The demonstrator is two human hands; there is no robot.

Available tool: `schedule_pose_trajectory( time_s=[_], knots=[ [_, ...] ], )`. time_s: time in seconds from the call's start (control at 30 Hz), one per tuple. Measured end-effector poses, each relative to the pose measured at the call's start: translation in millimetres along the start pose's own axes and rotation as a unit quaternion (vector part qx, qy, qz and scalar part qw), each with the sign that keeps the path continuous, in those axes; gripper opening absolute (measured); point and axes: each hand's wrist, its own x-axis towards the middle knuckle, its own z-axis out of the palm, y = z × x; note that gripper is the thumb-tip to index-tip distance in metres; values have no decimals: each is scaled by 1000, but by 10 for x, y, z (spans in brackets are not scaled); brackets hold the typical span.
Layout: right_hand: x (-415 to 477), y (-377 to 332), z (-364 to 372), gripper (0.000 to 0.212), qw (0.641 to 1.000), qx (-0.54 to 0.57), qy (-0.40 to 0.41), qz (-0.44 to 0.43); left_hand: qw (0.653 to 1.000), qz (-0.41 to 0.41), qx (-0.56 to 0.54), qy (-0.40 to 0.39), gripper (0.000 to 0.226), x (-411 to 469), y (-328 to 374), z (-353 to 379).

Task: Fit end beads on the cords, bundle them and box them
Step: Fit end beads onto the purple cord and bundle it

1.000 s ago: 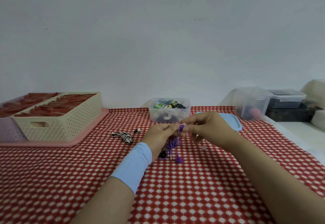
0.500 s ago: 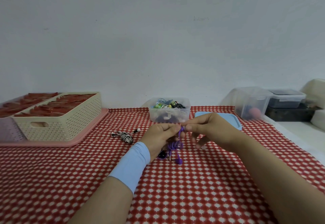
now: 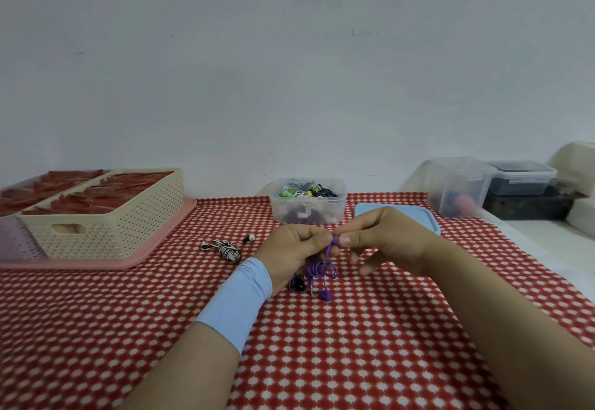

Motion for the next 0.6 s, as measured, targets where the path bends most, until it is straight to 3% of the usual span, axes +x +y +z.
schedule_pose_trajectory(
  time_s=[0.13, 0.3, 0.6],
  knots=[
    [-8, -7, -3, 26, 1000, 0, -2, 6, 1000, 8, 4, -3, 14, -7, 1, 7],
    [8, 1, 5, 8, 999, -16, -2, 29, 999, 17, 52, 1, 21, -7, 3, -4],
    [43, 61, 6, 7, 998, 0, 18, 67, 994, 23, 105, 14, 14, -4, -21, 34]
  ],
)
